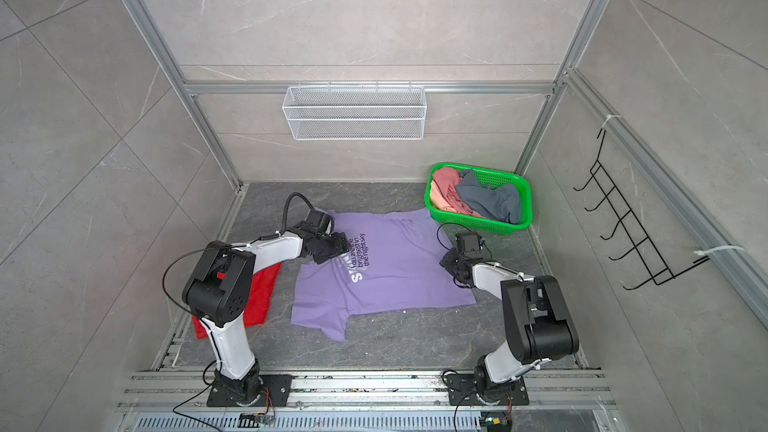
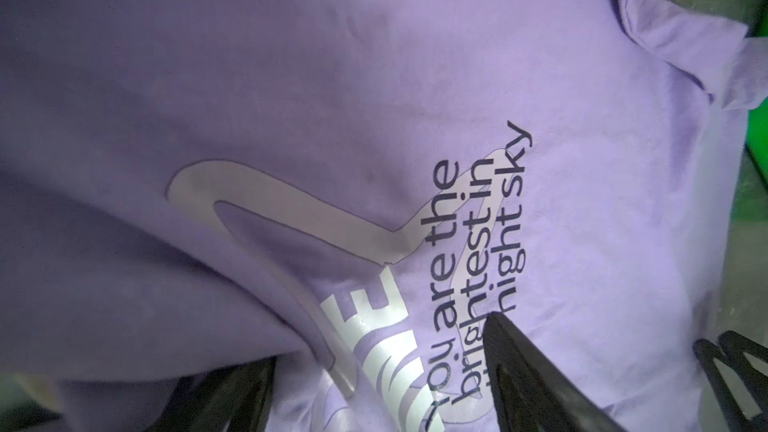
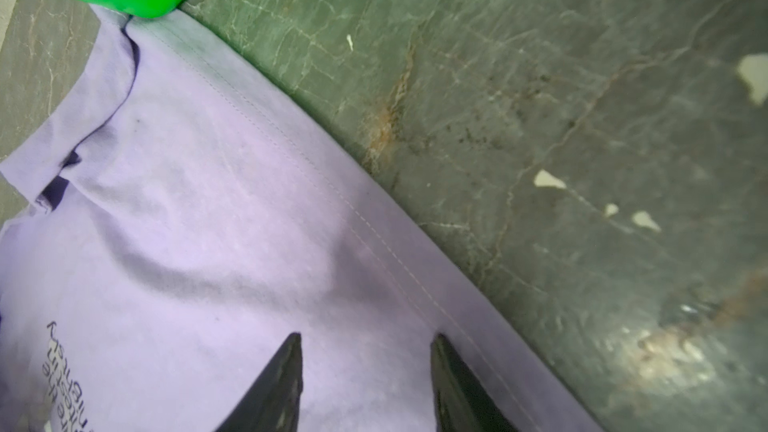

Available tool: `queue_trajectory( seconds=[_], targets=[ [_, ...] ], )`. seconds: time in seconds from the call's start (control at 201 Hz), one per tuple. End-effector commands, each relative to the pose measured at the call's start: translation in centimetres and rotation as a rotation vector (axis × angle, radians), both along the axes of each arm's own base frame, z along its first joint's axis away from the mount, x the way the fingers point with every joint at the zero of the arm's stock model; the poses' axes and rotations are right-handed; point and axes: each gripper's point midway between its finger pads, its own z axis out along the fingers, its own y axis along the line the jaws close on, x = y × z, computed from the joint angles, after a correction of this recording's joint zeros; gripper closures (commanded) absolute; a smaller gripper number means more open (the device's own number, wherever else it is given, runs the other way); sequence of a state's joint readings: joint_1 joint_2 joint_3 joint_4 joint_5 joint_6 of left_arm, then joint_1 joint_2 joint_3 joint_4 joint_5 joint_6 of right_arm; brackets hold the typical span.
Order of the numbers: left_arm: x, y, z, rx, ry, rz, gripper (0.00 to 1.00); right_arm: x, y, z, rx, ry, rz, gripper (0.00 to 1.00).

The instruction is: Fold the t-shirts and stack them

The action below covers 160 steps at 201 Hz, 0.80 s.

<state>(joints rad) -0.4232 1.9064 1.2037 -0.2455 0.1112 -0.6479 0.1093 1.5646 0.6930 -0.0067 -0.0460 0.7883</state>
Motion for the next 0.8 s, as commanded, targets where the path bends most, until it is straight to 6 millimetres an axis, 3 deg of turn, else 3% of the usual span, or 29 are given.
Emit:
queue_trajectory(
  seconds=[0.0, 0.105, 0.244, 0.349, 0.493, 0.632, 0.792],
  targets=[
    [0.2, 1.3, 2.1, 0.123, -0.025, -0.079, 0.21, -0.7, 1.0, 1.1, 0.021, -0.009, 0.079, 0.48],
    [-0.9, 2.5, 5.5, 0.159, -0.078, -0.093, 0.21, -0.6, 1.3, 4.4, 0.021, -0.086, 0.114, 0.47],
    [-5.7, 5.9, 7.2, 0.211, -0.063, -0.027, 0.22, -3.0, -1.2, 7.1, -0.089, -0.062, 0.051, 0.43],
    [-10.5, 8.8, 6.0, 0.241, 0.01, 0.051, 0.23, -5.0, -2.7, 7.7, -0.135, -0.039, 0.001, 0.38],
    [-15.3, 10.5, 3.9, 0.192, 0.056, 0.122, 0.24, -7.1, -3.2, 7.3, -0.102, -0.036, -0.036, 0.34],
    [-17.1, 11.3, 2.6, 0.175, 0.065, 0.158, 0.24, -8.7, -3.4, 5.9, -0.103, 0.016, -0.04, 0.33],
    [-17.9, 11.7, 0.6, 0.179, 0.095, 0.189, 0.25, -10.2, -3.9, 4.1, -0.108, 0.077, -0.065, 0.3]
  ],
)
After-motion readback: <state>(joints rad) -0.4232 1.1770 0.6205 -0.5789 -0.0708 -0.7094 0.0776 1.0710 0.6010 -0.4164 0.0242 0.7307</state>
